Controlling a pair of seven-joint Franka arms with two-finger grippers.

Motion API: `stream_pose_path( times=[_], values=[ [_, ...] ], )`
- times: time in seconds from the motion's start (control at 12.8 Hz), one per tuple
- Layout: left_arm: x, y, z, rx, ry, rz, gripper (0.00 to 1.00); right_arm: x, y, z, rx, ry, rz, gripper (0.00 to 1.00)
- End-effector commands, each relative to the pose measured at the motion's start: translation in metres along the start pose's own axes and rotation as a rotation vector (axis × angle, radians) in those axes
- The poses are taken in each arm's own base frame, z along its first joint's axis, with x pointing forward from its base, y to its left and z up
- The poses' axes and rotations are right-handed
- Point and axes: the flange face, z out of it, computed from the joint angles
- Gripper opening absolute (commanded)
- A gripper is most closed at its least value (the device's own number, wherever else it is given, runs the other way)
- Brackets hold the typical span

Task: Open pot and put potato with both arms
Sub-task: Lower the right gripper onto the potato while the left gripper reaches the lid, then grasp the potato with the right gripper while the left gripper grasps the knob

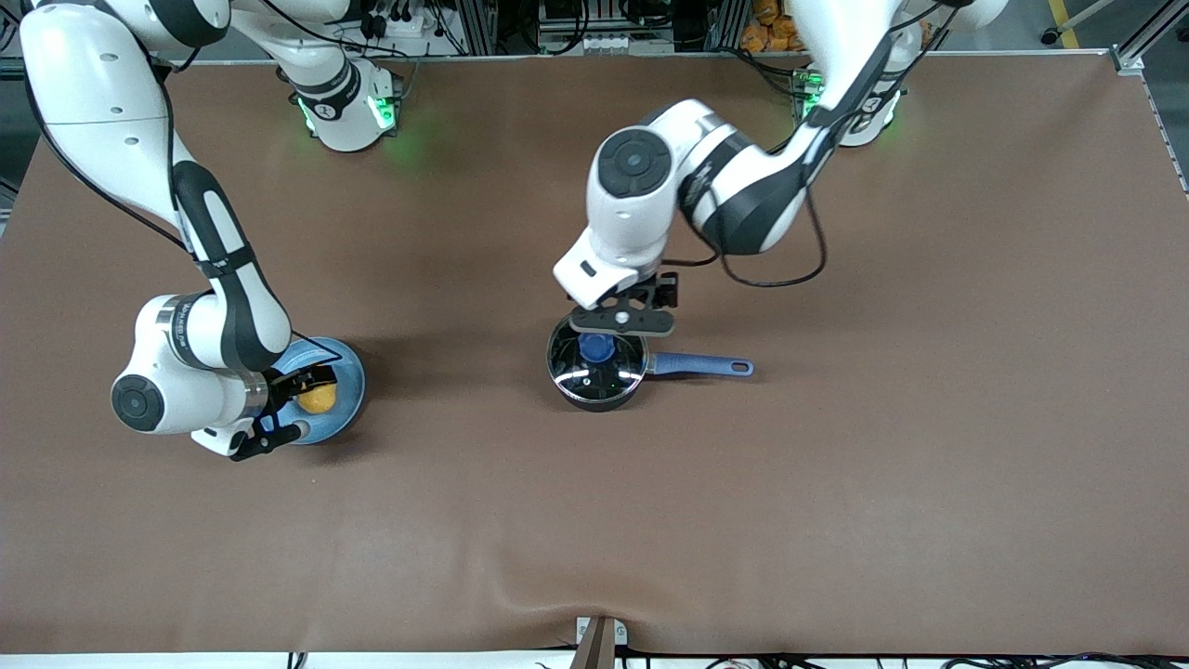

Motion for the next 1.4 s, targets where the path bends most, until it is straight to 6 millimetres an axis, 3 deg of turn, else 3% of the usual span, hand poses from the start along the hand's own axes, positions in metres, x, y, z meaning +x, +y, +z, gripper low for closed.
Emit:
stream_pose_path(
  times=[0.0, 0.23, 0.39, 0.54, 0.7, 0.86, 1.32],
  values=[
    [0.009, 0.017, 0.027, -0.020, 0.042, -0.046, 1.00, -0.001, 0.002, 0.002, 0.017, 0.005, -0.008, 0.53],
    [0.009, 0.028, 0.051, -0.051, 0.057, -0.099, 1.00, -0.002, -0.001, 0.001, 0.022, -0.003, -0.003, 0.23],
    [0.011, 0.027, 0.066, -0.050, 0.053, -0.167, 1.00, -0.003, -0.005, -0.001, 0.029, -0.021, -0.001, 0.12],
    [0.021, 0.017, 0.071, -0.039, 0.069, -0.257, 1.00, 0.005, -0.012, -0.021, 0.022, -0.005, -0.009, 0.09],
    [0.018, 0.021, 0.080, -0.032, 0.062, -0.305, 1.00, 0.012, -0.025, -0.048, 0.038, -0.008, -0.016, 0.09],
    [0.017, 0.021, 0.086, -0.028, 0.055, -0.318, 1.00, 0.018, -0.050, -0.080, 0.041, 0.023, -0.050, 0.09],
    [0.018, 0.021, 0.090, -0.033, 0.056, -0.332, 1.00, 0.024, -0.099, -0.116, 0.032, 0.081, -0.047, 0.09]
  ],
)
